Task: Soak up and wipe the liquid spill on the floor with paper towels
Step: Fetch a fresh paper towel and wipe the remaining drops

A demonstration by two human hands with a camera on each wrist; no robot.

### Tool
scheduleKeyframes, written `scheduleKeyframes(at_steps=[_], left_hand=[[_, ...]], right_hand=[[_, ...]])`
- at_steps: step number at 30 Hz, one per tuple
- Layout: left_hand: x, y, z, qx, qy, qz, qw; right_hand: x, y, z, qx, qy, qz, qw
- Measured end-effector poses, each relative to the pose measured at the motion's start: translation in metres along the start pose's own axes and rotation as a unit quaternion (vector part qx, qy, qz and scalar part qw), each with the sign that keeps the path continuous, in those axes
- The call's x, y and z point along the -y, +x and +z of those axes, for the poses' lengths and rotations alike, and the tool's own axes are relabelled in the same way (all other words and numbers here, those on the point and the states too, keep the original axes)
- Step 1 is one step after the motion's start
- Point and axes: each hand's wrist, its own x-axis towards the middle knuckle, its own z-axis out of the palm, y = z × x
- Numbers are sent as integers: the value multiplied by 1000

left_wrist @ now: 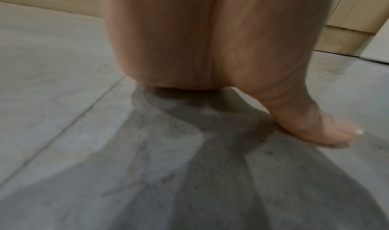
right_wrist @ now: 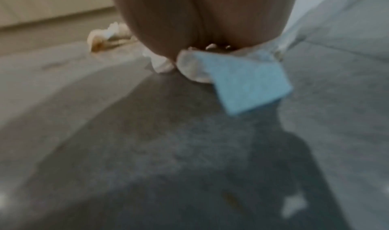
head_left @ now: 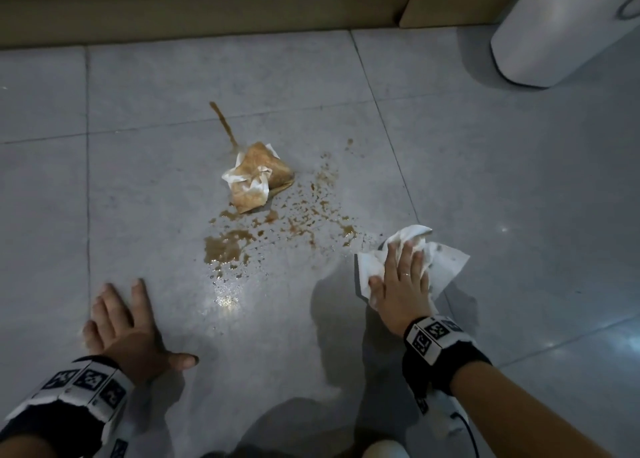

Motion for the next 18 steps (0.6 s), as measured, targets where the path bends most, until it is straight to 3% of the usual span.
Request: scheduleKeyframes(at_steps=[4, 10, 11, 13, 16, 18], left_hand=[[-9, -7, -10, -14, 13, 13, 1000], [-19, -17, -22, 15, 62, -29, 998], [-20, -17, -23, 23, 73, -33, 997], [-22, -19, -26, 46, 88, -42, 994], [-21, -20, -29, 55, 83, -39, 994], [-21, -19, -29, 56, 75, -34, 995]], right_hand=[[-8, 1, -6, 4, 5, -18, 1000], [-9, 21, -31, -61, 19, -75, 995], [-2, 21, -38, -86, 37, -87, 992], [15, 23, -44, -212, 33, -138, 967], [46, 30, -41, -156, 25, -198, 967], [60, 37, -31, -111, 7, -188, 976]])
